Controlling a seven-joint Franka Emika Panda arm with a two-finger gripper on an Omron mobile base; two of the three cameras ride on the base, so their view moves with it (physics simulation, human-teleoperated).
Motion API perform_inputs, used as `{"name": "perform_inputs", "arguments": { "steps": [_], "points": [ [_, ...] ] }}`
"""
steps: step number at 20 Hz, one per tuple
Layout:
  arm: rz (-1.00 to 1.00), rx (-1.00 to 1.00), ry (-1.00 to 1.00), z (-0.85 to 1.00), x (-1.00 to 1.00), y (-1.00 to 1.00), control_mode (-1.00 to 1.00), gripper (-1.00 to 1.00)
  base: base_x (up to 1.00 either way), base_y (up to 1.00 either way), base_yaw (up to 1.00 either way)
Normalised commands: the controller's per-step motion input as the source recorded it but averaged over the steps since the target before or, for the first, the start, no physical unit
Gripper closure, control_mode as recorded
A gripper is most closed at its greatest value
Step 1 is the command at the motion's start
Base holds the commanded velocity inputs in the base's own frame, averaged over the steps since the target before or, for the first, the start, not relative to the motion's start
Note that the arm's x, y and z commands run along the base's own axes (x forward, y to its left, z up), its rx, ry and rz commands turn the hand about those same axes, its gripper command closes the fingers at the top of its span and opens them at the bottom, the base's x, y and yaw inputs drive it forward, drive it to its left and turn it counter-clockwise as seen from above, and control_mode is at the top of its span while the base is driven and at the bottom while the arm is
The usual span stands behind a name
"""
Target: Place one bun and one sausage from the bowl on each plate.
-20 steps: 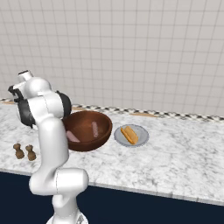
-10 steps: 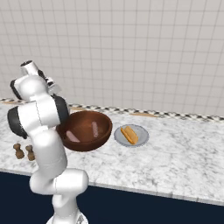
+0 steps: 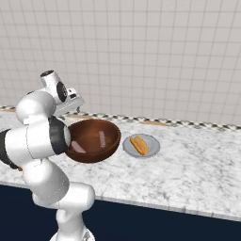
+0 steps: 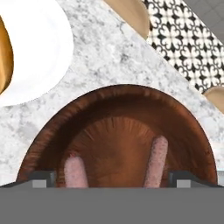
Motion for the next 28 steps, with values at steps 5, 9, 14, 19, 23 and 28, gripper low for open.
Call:
{"name": "perform_inputs", "arguments": {
  "steps": [5,9,14,19,23,28],
  "points": [
    [-0.12,0.0,0.0,-0.13,-0.23,-0.83,-1.0,-1.0,0.0,0.0,0.0],
    [-0.11,0.01,0.09,-0.44,0.0,-0.73,-1.0,-1.0,0.0,0.0,0.0],
    [-0.09,0.01,0.11,-0.58,0.0,-0.6,-1.0,-1.0,0.0,0.0,0.0],
    [-0.12,0.0,0.1,-0.56,0.04,-0.13,-1.0,-1.0,0.0,0.0,0.0],
    [-0.06,0.0,0.01,-0.37,0.26,-0.02,-1.0,-1.0,0.0,0.0,0.0],
    [0.0,0.0,0.0,-0.22,0.44,-0.04,-1.0,-1.0,0.0,0.0,0.0]
  ]
}}
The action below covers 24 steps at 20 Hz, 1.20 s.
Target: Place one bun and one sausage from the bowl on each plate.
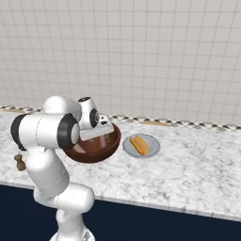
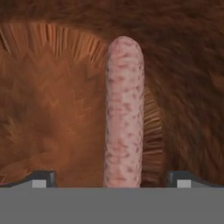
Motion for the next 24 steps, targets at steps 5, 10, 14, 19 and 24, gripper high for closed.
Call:
{"name": "perform_inputs", "arguments": {
  "steps": [5,10,14,19,24],
  "points": [
    [0.0,0.0,0.0,-0.29,0.09,-0.06,-1.0,-1.0,0.0,0.0,0.0],
    [0.0,0.0,0.0,-0.22,0.03,-0.03,-1.0,-1.0,0.0,0.0,0.0],
    [0.0,0.0,0.0,-0.19,0.07,-0.01,-1.0,-1.0,0.0,0.0,0.0],
    [0.0,0.0,0.0,-0.14,0.0,0.0,-1.0,1.0,0.0,0.0,0.0],
    [0.0,0.0,-0.02,0.0,0.0,0.0,-1.0,1.0,0.0,0.0,0.0]
  ]
}}
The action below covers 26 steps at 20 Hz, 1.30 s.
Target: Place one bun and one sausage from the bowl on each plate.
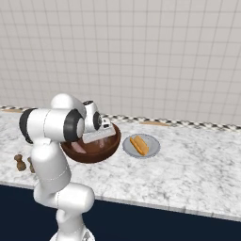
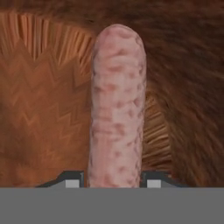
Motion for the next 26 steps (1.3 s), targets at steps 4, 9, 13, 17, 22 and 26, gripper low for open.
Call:
{"name": "perform_inputs", "arguments": {
  "steps": [4,9,13,17,22,26],
  "points": [
    [0.0,0.0,-0.13,0.39,-0.32,0.01,-1.0,1.0,0.0,0.0,0.0],
    [0.0,0.0,-0.11,1.0,-0.48,0.0,-1.0,1.0,0.0,0.0,0.0],
    [0.0,0.0,-0.01,1.0,-0.05,-0.34,-1.0,1.0,0.0,0.0,0.0],
    [0.0,0.0,0.0,0.75,0.0,-0.76,-1.0,1.0,0.0,0.0,0.0],
    [0.0,0.09,0.0,0.35,-0.01,-0.94,-1.0,1.0,0.0,0.0,0.0],
    [0.0,0.14,0.0,0.02,-0.05,-0.99,-1.0,1.0,0.0,0.0,0.0]
  ]
}}
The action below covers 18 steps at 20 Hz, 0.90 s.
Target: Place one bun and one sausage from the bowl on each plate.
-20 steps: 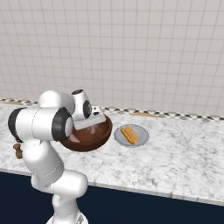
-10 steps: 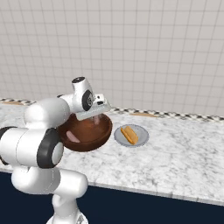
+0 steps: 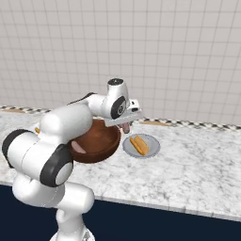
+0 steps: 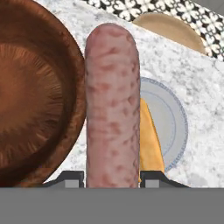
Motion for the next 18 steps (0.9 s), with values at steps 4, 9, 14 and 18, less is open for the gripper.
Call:
{"name": "perform_inputs", "arguments": {
  "steps": [4,9,14,18],
  "points": [
    [0.03,0.06,0.0,-0.17,-0.02,-0.56,-1.0,1.0,0.0,0.0,0.0],
    [0.14,0.0,0.09,-0.52,0.0,-0.01,-1.0,1.0,0.0,0.0,0.0],
    [0.12,0.01,0.09,-0.41,0.12,-0.12,-1.0,1.0,0.0,0.0,0.0],
    [0.08,0.0,-0.02,0.0,0.45,-0.48,-1.0,1.0,0.0,0.0,0.0]
  ]
}}
